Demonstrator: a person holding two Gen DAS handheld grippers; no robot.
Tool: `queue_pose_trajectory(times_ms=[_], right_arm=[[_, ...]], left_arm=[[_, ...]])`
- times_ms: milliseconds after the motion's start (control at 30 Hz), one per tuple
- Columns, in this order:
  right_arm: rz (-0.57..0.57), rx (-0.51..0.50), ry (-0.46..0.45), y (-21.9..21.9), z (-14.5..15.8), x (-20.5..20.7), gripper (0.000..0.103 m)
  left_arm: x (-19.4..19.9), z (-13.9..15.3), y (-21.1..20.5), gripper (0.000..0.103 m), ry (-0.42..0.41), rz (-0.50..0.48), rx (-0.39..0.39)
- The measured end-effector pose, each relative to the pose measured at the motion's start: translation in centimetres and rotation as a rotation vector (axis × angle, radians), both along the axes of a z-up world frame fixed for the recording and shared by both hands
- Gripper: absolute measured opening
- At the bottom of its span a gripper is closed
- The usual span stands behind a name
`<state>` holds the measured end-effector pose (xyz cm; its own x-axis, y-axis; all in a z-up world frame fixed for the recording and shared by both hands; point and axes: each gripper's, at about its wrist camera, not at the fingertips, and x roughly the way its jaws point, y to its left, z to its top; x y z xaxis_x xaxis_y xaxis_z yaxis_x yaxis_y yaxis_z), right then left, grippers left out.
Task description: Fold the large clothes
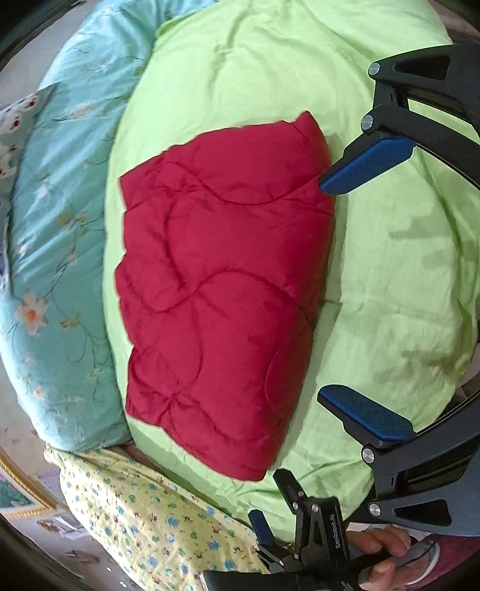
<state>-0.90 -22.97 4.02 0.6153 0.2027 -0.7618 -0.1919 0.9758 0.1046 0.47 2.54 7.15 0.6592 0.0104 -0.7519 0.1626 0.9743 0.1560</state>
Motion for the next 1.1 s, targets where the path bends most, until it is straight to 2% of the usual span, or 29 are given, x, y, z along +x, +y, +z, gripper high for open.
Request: queue_pose_trajectory(times_ms=[267,567,1100], right_arm=[[0.021,-0.002,-0.021,1.2,0.7,0.0,0.103],[-0.014,0.006,0.027,0.8,-1.4,1.2,0.103],[0.001,-0.005,0.077,1.6,-3.4,2.3,0.103]], left_arm=[[-0.1,0.9,0.4,0.103,-0.03,0.029,-0.019],[0.6,-0.5,0.4,0.103,-0.001,0.048,-0.01],[1.5,-1.6,0.7,0.103,0.018,0.052,0.005]])
